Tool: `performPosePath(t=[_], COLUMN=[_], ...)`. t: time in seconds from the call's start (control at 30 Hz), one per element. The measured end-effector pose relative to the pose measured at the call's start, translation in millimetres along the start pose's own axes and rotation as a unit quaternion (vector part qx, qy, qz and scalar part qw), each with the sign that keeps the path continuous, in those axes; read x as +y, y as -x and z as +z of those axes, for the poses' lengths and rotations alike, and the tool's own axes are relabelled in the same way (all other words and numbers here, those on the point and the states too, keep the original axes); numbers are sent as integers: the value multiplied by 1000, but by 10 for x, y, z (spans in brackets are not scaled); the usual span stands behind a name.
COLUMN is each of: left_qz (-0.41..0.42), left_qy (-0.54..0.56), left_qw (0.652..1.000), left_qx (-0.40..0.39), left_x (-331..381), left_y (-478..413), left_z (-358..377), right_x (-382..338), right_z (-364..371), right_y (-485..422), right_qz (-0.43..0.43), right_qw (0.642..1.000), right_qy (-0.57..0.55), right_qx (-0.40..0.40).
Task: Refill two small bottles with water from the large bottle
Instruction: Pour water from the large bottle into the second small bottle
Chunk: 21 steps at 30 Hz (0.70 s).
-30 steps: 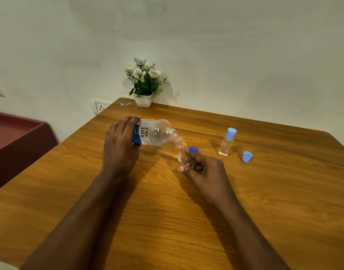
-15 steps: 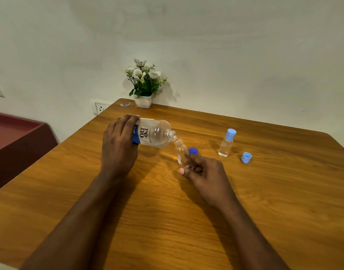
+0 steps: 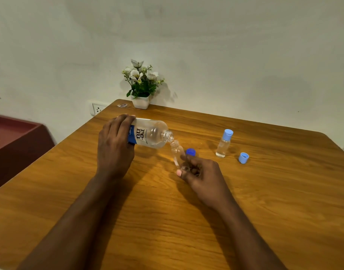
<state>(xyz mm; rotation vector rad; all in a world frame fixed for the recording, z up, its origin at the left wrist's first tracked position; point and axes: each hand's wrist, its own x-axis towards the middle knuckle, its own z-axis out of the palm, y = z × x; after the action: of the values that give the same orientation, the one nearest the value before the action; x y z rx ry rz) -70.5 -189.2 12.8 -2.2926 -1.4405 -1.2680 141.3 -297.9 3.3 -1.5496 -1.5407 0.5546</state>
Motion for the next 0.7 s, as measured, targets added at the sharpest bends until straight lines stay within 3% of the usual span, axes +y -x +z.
performPosePath(t=[0.7], left_qz=[4], left_qy=[0], left_qw=[1000], left_qx=[3], left_x=[30], left_y=[-4], left_z=[-15], right_x=[-29], right_z=[-7], right_y=[6], right_qz=[11], right_qw=[1000], right_qy=[-7], right_qx=[-14])
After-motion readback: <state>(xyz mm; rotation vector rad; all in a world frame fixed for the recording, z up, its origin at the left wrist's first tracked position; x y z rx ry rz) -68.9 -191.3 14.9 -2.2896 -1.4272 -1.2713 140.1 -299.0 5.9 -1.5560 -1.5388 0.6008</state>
